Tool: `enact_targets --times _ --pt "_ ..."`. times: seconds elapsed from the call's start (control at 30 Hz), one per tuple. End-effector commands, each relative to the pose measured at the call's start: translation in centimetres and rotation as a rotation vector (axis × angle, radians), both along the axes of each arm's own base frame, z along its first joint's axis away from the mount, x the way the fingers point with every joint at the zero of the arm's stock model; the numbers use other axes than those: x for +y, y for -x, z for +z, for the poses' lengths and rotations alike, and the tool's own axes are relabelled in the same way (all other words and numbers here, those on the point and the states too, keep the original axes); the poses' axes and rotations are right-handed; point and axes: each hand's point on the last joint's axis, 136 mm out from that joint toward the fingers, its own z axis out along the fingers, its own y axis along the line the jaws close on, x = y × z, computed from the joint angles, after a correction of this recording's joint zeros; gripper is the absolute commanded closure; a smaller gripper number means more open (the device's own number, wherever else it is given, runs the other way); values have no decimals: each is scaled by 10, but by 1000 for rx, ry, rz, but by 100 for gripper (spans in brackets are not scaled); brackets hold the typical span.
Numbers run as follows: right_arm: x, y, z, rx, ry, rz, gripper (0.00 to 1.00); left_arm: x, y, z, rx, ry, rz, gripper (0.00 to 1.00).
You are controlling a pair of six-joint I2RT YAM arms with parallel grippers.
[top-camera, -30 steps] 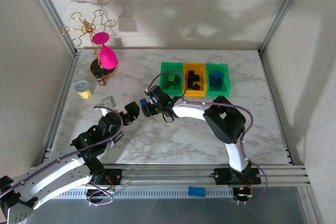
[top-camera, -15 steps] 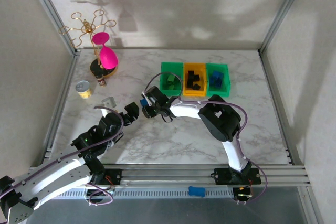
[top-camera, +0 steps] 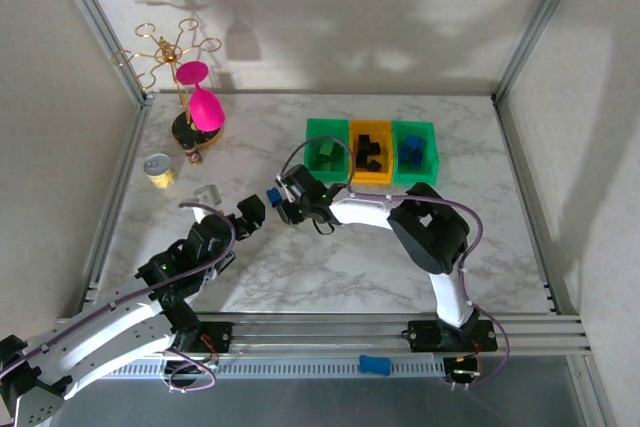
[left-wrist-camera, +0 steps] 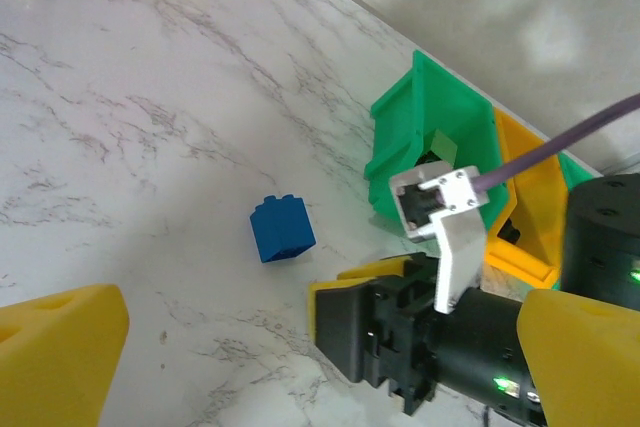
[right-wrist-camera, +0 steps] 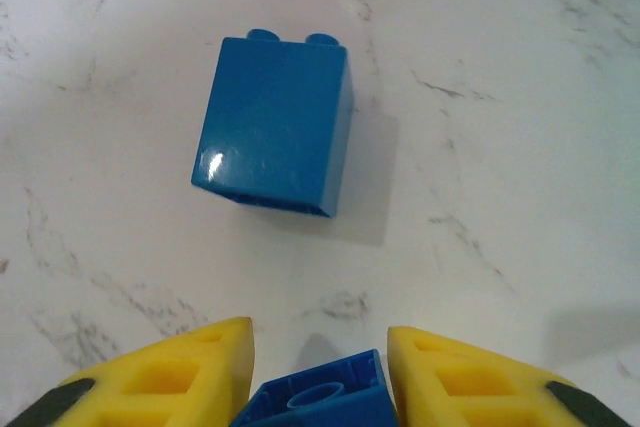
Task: Sort the legos into containers by color
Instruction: Pick up the lego from the center of the table, then place the lego in the container.
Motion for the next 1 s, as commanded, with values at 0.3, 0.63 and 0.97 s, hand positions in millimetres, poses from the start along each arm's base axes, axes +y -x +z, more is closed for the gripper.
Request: enact_targets --times 0.3,0.63,0.97 --pt "-93 -21 76 6 -129 -267 62 -44 -14 39 -55 57 -172 0" --pt "-211 -71 111 -52 -160 -561 62 -97 -33 44 -33 21 -331 0" --pt "-275 -140 114 -138 -99 -730 61 -124 -47 37 -14 40 -372 0"
